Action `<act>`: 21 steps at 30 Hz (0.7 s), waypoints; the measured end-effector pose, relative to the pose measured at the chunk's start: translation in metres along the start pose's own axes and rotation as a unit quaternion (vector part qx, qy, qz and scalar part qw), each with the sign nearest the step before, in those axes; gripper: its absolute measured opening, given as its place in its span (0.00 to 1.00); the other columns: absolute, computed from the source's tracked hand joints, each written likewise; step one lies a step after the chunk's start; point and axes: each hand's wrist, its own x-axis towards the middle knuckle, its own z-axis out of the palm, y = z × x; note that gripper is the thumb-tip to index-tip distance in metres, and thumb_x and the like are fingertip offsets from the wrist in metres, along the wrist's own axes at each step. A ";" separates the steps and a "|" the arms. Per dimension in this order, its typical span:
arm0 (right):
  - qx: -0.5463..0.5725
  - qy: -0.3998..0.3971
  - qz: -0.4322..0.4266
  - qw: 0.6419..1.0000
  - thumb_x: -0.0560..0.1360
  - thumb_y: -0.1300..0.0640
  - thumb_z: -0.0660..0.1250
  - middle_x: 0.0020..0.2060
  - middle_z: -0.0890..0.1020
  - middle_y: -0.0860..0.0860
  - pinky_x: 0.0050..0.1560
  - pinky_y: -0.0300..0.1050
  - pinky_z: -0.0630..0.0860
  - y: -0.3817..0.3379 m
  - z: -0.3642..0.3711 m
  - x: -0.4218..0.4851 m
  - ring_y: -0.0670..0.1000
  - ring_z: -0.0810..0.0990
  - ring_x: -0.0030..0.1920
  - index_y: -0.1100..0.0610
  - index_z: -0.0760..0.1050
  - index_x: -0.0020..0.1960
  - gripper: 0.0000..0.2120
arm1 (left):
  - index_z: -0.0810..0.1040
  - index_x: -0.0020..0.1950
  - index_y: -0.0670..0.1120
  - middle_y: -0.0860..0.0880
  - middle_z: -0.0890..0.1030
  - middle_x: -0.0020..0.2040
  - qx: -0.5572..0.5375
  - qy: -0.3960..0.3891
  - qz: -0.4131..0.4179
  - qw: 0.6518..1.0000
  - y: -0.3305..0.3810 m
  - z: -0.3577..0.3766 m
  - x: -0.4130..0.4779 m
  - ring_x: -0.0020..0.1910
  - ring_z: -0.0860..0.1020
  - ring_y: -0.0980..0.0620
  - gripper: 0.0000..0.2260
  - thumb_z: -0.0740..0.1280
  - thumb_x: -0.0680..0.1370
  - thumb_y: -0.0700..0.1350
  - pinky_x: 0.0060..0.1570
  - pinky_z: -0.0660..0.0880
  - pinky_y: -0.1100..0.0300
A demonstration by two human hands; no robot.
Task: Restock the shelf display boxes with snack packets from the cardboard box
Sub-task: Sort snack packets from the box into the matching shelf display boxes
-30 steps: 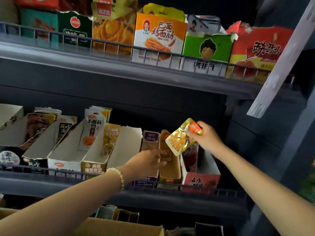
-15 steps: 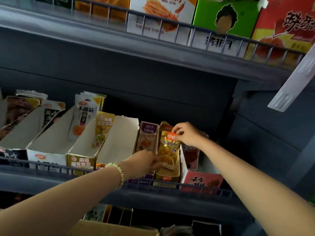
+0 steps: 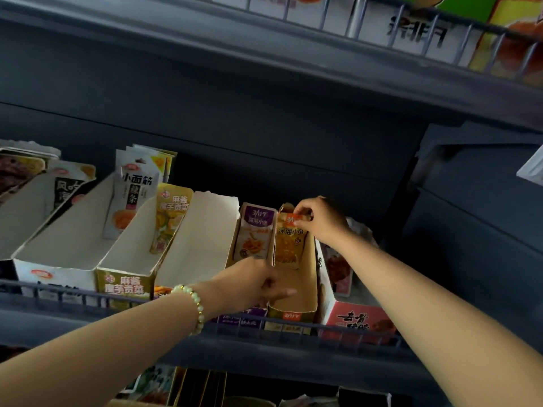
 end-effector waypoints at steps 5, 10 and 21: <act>-0.050 0.037 0.004 0.998 0.73 0.51 0.71 0.49 0.75 0.50 0.53 0.45 0.63 0.001 0.001 0.000 0.52 0.71 0.54 0.51 0.79 0.53 0.10 | 0.73 0.37 0.47 0.49 0.78 0.37 0.012 0.013 0.015 1.000 -0.001 0.001 0.002 0.36 0.77 0.54 0.17 0.61 0.78 0.58 0.41 0.73 0.67; -0.039 0.033 0.005 0.999 0.73 0.51 0.71 0.49 0.72 0.49 0.52 0.44 0.63 0.003 0.003 0.000 0.49 0.66 0.51 0.51 0.78 0.53 0.10 | 0.74 0.39 0.45 0.48 0.79 0.39 0.007 0.018 0.006 1.000 0.000 0.002 -0.001 0.38 0.78 0.53 0.18 0.61 0.78 0.58 0.41 0.73 0.69; 0.051 0.059 -0.051 0.996 0.73 0.55 0.72 0.48 0.78 0.44 0.53 0.43 0.73 0.012 -0.004 -0.006 0.46 0.75 0.52 0.52 0.79 0.52 0.09 | 0.75 0.41 0.45 0.47 0.81 0.43 0.015 0.006 -0.003 1.000 0.002 0.000 -0.004 0.42 0.80 0.52 0.17 0.60 0.79 0.58 0.48 0.78 0.61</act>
